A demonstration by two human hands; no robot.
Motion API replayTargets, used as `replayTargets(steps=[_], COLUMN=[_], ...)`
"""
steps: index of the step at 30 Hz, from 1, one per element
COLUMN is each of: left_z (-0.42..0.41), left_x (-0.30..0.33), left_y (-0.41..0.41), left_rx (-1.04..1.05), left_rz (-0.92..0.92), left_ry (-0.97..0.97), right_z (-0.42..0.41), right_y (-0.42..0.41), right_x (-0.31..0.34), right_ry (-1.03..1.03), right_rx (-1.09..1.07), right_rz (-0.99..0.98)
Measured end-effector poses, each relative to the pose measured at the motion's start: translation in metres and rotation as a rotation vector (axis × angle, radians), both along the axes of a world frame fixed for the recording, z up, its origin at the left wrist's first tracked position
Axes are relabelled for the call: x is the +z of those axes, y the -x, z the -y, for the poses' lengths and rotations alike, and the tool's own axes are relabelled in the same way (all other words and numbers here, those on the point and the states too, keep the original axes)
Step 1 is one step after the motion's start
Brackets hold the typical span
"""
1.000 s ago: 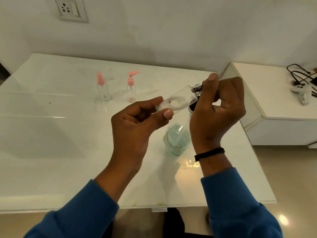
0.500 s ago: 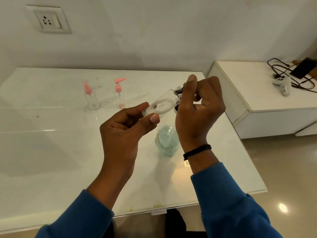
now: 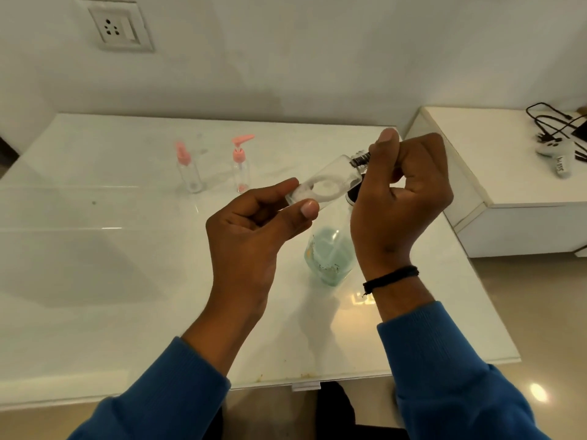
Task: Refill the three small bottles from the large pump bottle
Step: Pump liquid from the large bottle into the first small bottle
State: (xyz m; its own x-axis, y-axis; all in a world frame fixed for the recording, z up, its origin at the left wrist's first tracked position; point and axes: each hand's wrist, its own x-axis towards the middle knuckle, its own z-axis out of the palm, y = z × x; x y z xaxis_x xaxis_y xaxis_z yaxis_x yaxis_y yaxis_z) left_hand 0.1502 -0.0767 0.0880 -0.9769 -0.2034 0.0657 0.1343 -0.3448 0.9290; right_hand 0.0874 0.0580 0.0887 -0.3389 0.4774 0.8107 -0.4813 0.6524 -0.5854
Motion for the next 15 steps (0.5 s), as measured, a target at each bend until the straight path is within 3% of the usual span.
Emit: replayTargets(steps=[15], left_z=[-0.0004], left_x=[0.0001], left_y=[-0.0006], left_rx=[-0.007], left_rz=[0.01], left_ry=[0.016], right_z=[-0.0037], right_y=[0.0021], right_x=[0.003], right_ry=[-0.031], right_rx=[-0.004], right_rz=[-0.013])
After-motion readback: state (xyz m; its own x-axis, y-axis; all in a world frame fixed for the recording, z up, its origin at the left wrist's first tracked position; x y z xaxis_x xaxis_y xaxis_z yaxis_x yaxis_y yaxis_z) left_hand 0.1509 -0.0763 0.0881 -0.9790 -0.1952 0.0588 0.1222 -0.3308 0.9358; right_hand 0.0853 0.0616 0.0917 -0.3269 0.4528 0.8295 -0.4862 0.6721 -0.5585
